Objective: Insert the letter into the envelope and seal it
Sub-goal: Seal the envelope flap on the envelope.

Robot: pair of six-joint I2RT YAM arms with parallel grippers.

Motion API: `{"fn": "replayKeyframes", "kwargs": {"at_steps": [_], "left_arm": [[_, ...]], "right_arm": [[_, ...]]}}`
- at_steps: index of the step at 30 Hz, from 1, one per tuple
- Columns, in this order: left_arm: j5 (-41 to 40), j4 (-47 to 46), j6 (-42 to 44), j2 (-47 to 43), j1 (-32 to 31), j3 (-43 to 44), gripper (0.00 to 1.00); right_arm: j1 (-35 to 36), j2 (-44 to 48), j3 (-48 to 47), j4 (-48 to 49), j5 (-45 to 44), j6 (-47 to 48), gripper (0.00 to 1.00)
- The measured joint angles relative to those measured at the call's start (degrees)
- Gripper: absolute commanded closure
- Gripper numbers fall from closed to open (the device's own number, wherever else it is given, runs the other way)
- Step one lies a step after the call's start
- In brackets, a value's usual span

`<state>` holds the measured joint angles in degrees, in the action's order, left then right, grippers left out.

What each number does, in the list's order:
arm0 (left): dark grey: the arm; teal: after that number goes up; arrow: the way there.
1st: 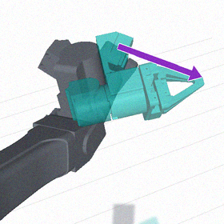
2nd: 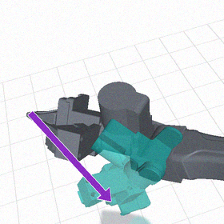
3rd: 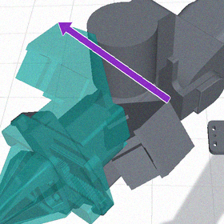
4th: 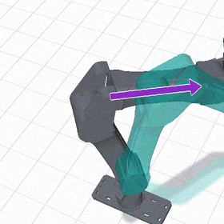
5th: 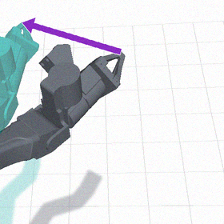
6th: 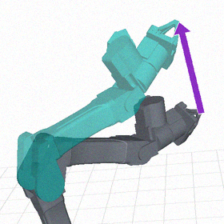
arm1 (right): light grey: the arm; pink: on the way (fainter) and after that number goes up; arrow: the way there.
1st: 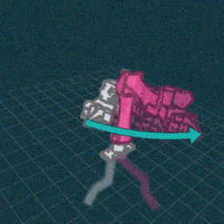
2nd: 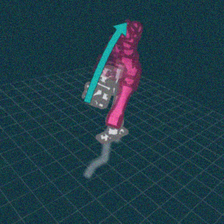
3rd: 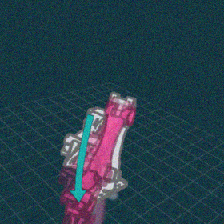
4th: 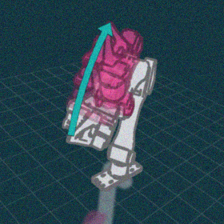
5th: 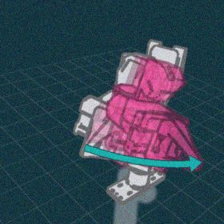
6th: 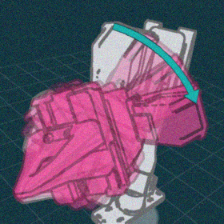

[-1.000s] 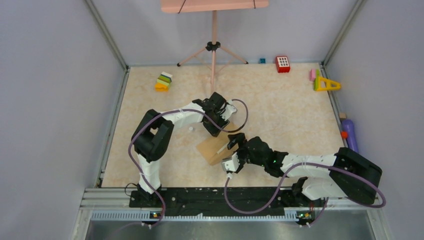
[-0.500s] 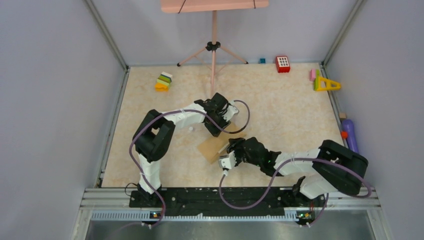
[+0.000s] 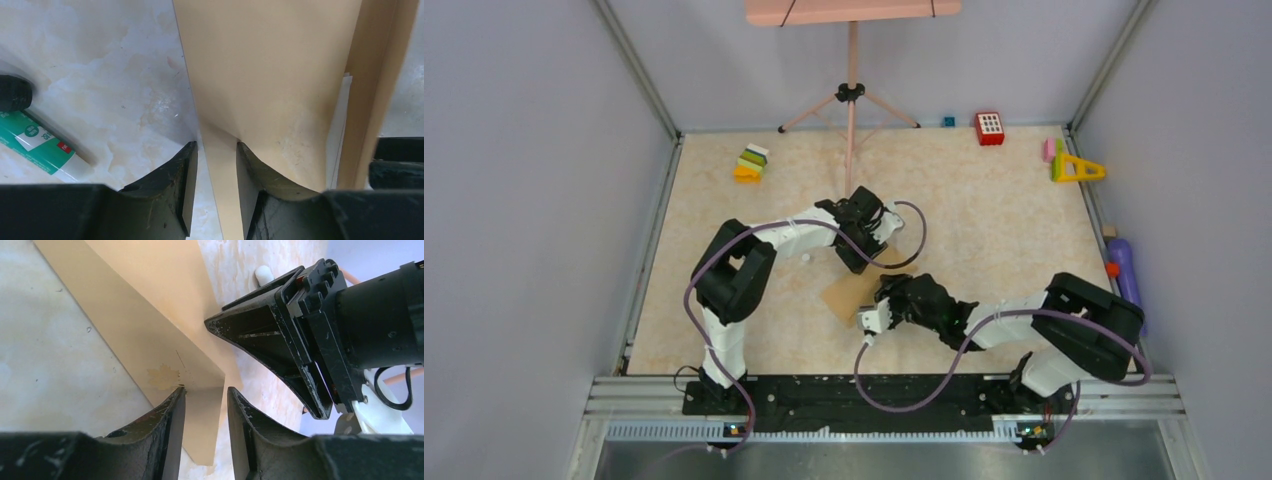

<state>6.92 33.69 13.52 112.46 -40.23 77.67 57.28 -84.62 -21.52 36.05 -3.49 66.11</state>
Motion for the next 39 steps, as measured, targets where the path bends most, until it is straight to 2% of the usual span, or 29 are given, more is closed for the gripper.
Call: {"fn": "replayKeyframes", "kwargs": {"at_steps": [5, 9, 12, 28, 39], "left_arm": [[0.07, 0.0, 0.04, 0.2, -0.26, 0.24, 0.62], [0.11, -0.02, 0.11, 0.2, -0.33, 0.24, 0.63], [0.11, -0.02, 0.11, 0.2, -0.35, 0.24, 0.63], [0.79, -0.07, 0.11, 0.31, -0.46, 0.39, 0.66], [1.05, -0.17, 0.02, 0.28, -0.24, 0.42, 0.74]], "right_arm": [[0.0, -3.37, -2.29, 0.26, -0.59, -1.33, 0.84], [0.0, -4.98, -4.33, -0.11, -0.72, -2.03, 0.9], [0.0, -5.9, -5.18, -0.96, -0.07, -2.34, 1.0], [-0.83, -11.1, -13.46, -12.98, 5.55, -2.21, 1.0], [-0.96, -11.37, -14.27, -14.56, 6.1, -0.22, 1.0]]}}
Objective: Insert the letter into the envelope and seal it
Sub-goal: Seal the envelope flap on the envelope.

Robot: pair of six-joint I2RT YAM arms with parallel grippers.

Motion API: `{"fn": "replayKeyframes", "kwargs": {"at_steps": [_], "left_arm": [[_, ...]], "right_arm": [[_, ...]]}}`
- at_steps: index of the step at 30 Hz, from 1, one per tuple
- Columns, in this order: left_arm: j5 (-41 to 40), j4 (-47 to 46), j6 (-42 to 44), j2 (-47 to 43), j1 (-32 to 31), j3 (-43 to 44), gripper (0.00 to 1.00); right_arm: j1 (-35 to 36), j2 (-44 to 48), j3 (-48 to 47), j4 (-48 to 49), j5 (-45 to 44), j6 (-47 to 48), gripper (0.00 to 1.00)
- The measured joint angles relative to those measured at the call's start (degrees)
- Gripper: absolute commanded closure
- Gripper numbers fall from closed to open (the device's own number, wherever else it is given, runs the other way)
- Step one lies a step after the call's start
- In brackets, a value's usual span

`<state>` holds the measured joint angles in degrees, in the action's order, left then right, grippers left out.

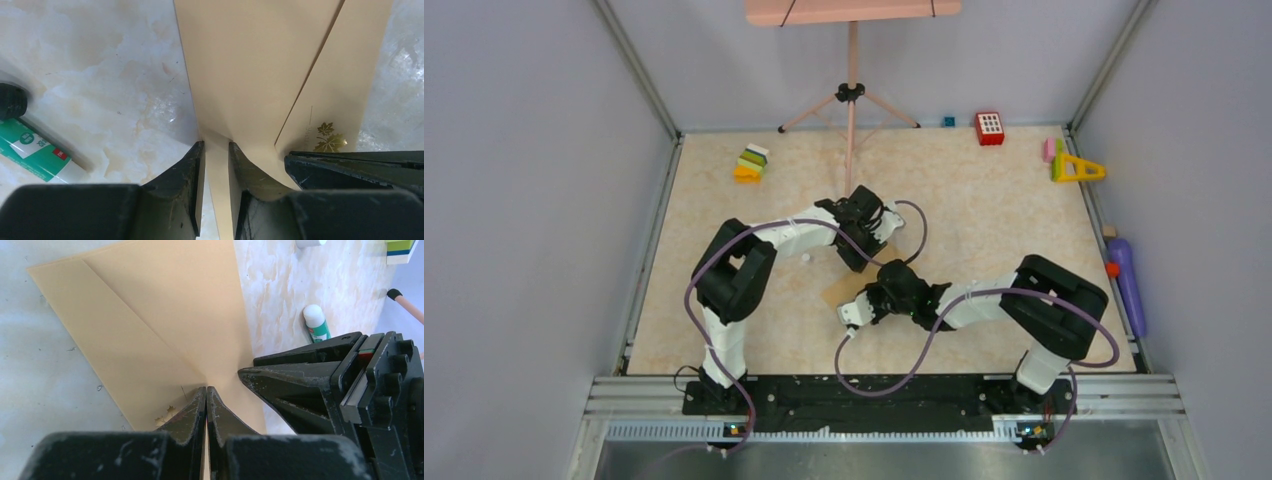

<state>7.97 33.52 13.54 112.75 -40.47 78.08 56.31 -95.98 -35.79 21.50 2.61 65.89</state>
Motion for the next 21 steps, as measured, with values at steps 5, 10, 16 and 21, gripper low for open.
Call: {"fn": "replayKeyframes", "kwargs": {"at_steps": [5, 10, 16, 21], "left_arm": [[4.87, -0.57, -0.11, -0.31, 2.47, -0.44, 0.9], [16.09, -1.46, -0.76, -0.39, 7.45, -2.16, 1.0], [30.69, -0.35, -2.12, -0.39, 9.4, -5.09, 1.0], [37.57, -1.6, -4.7, -0.39, 9.94, -7.8, 1.0]], "right_arm": [[-0.74, 0.04, -0.15, -0.33, 0.96, -0.68, 1.0], [-2.21, 0.11, -1.55, -2.54, 2.45, -2.93, 1.0], [-3.69, 0.24, -3.04, -5.33, 4.24, -6.01, 1.0], [-5.51, 1.16, -3.39, -7.26, 6.49, -8.76, 1.0]]}}
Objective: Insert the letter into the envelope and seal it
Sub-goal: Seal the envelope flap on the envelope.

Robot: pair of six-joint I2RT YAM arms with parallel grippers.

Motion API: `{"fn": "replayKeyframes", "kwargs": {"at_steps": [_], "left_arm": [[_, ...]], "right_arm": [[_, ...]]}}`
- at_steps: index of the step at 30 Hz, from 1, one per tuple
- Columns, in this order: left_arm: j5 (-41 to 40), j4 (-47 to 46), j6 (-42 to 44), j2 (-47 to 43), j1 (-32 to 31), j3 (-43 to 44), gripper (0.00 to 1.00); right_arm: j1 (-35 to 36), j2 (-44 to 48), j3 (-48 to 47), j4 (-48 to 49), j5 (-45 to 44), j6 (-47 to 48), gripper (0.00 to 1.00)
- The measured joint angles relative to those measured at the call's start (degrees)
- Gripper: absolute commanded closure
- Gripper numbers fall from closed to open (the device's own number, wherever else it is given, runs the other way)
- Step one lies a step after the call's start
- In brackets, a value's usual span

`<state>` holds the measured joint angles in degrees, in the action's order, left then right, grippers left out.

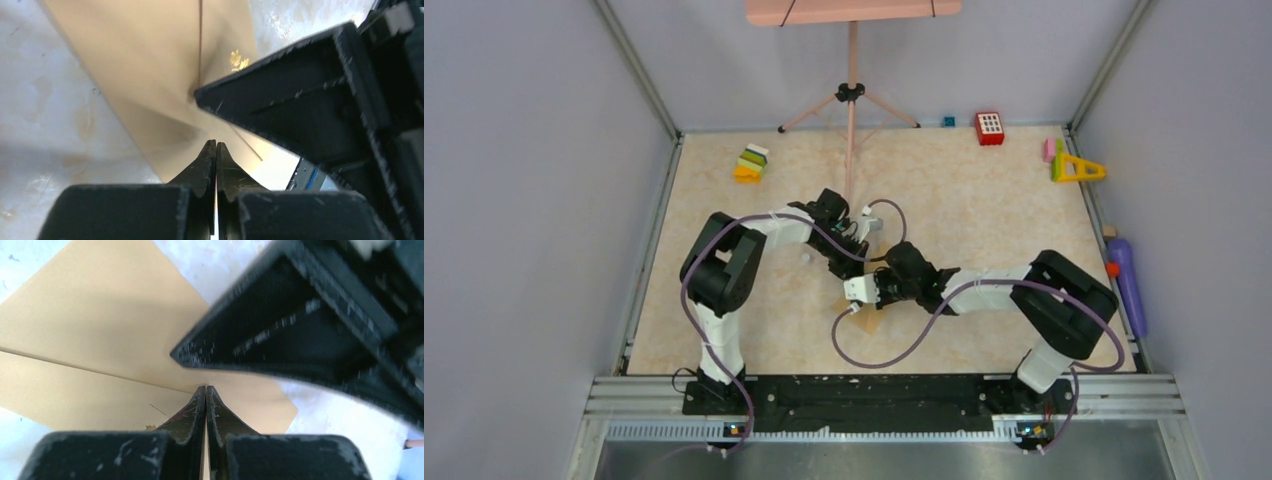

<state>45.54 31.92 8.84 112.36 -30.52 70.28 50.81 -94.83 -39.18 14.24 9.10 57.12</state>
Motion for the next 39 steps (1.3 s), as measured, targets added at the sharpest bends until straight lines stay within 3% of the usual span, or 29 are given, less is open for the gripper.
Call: {"fn": "replayKeyframes", "kwargs": {"at_steps": [9, 26, 36, 39], "left_arm": [[3.45, -3.1, -3.45, -0.17, 2.34, -1.16, 1.0], [7.87, -5.64, -5.95, -0.48, 2.12, -1.51, 1.0], [9.11, -6.05, -5.9, -0.68, 1.27, -1.51, 1.0], [9.09, -6.03, -5.84, -0.68, 1.16, -1.51, 1.0]], "right_arm": [[-6.73, 2.84, -0.72, -6.34, 5.7, -7.3, 1.0], [-9.9, 5.6, -1.99, -8.81, 11.17, -14.32, 1.0], [-10.91, 14.51, -2.32, -13.05, 15.54, -13.62, 1.0], [-12.52, 16.76, -3.82, -19.47, 18.88, -12.15, 1.0]]}}
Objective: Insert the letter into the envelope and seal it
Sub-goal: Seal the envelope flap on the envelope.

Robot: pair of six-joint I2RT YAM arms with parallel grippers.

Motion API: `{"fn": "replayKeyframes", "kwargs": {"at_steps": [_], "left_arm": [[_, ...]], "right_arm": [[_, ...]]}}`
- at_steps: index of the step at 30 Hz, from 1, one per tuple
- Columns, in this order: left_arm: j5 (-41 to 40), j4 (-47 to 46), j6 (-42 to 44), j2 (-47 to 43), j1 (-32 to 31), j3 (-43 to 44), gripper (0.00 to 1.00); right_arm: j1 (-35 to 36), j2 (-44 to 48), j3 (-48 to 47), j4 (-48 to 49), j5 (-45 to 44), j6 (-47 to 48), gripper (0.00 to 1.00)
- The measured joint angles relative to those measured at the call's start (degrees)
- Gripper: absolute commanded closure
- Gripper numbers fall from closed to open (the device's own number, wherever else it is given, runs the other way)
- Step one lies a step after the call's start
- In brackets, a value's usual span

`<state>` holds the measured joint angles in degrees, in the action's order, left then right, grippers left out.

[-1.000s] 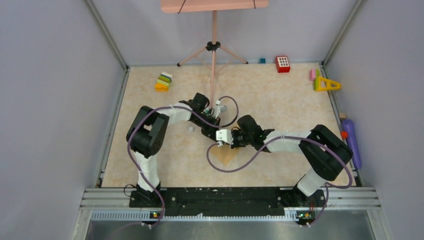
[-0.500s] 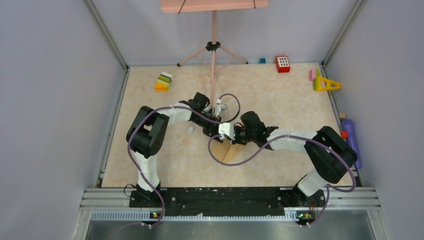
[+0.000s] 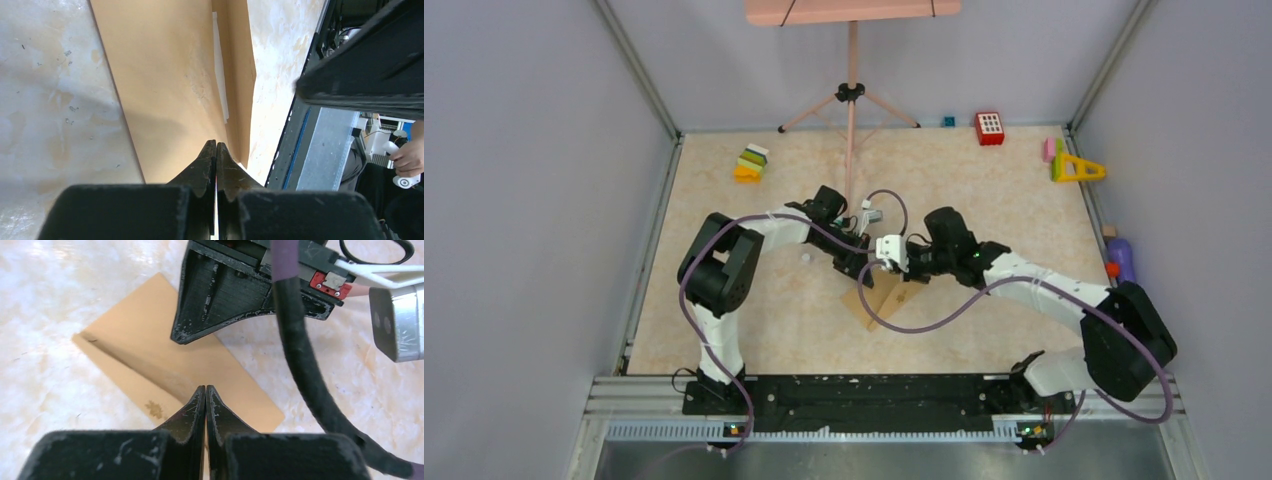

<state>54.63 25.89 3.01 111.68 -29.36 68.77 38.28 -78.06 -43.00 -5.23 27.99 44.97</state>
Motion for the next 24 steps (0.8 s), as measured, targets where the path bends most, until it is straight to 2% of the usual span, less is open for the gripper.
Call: {"fn": "replayKeyframes", "kwargs": {"at_steps": [4, 7, 14, 24], "left_arm": [[-0.07, 0.0, -0.02, 0.0, -0.04, 0.0, 1.0], [-0.04, -0.02, -0.09, 0.0, -0.04, 0.02, 1.0], [0.85, -0.04, -0.04, 0.0, -0.02, 0.02, 1.0], [2.29, 0.07, 0.74, -1.6, 0.44, 0.2, 1.0]], "right_arm": [[-1.84, 1.84, -5.99, -13.27, 5.09, 5.18, 1.0], [-2.01, 4.55, -5.68, -17.16, 5.97, 9.14, 1.0], [-2.03, 4.63, 4.83, -15.13, 3.1, 12.63, 1.0], [-2.03, -5.29, 3.06, -6.21, 0.61, 10.43, 1.0]]}}
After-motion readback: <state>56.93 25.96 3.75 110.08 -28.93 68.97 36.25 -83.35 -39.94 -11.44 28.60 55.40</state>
